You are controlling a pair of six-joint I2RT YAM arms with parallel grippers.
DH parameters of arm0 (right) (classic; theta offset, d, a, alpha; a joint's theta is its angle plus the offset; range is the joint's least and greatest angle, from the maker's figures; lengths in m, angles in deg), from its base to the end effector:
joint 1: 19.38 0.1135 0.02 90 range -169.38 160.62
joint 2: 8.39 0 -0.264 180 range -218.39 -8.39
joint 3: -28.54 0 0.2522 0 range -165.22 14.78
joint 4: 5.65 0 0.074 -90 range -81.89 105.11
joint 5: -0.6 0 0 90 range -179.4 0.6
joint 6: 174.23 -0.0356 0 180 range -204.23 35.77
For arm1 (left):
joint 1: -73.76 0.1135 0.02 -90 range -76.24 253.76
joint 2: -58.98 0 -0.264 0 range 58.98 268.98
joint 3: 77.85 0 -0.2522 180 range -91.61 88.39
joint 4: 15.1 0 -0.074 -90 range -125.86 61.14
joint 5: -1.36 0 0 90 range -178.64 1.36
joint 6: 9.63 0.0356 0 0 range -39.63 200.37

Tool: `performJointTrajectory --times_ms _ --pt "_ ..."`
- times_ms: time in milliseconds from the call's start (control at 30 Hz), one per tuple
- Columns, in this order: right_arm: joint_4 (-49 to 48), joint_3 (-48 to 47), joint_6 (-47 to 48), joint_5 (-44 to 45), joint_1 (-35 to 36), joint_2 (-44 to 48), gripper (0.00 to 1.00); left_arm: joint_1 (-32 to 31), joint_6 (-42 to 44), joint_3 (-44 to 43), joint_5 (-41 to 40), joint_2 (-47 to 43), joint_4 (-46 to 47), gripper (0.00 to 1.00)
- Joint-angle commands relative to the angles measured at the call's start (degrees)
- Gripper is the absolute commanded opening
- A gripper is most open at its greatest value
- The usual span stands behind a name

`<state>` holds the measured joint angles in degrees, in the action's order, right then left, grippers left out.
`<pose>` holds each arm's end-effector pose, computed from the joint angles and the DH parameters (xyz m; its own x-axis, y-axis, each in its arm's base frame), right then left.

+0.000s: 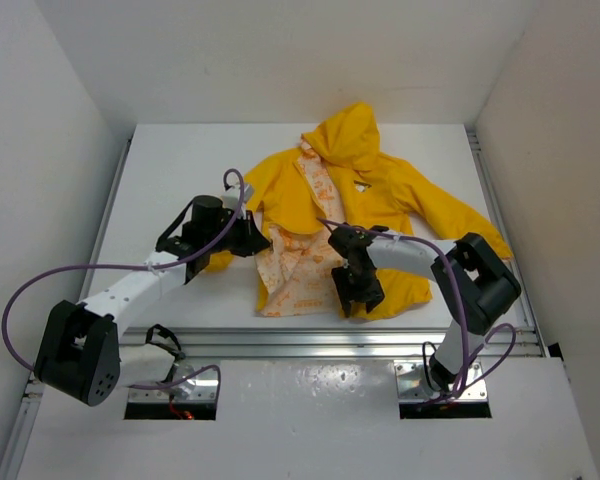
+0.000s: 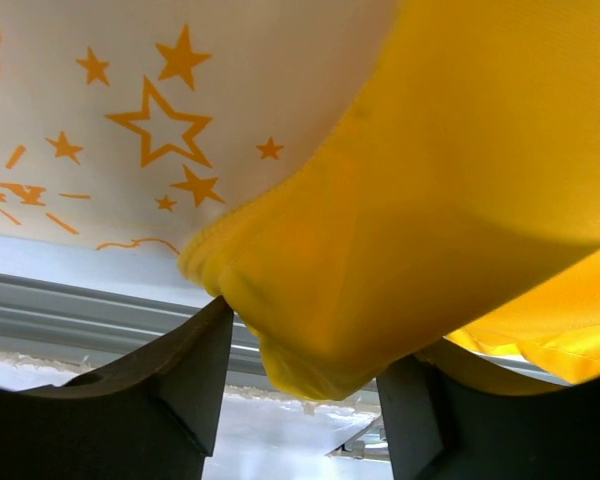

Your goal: Zip up the jacket

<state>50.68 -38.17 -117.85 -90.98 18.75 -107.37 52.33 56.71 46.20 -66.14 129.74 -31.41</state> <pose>0.2174 0.1719 0.1301 -0.9969 -0.0789 -0.0051 -0.0790 0.9962 0.0365 0.2448 -0.1107 0.2430 -0.6985 -0.1241 -0.7048 0.3954 0.7539 -0.5247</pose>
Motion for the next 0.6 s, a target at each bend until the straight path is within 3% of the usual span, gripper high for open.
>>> performJointTrajectory --times_ms 0,300,467,567 --pt "-0.7 -1.7 -1.1 -1.4 -0.3 0.2 0.57 0.1 -0.6 0.4 0.5 -0.8 2.2 0.0" --pt "-2.3 -2.2 -1.4 -4.4 -0.6 0.9 0.57 0.1 -0.6 0.4 1.1 -0.8 2.2 0.0" --pt "-2.3 -2.3 -2.1 -4.9 -0.8 1.2 0.66 0.1 -0.6 0.9 1.1 -0.8 2.2 0.0" --pt "-3.3 -1.5 -2.8 -4.6 -0.5 1.6 0.64 0.1 -0.6 0.9 1.7 -0.3 2.7 0.0"
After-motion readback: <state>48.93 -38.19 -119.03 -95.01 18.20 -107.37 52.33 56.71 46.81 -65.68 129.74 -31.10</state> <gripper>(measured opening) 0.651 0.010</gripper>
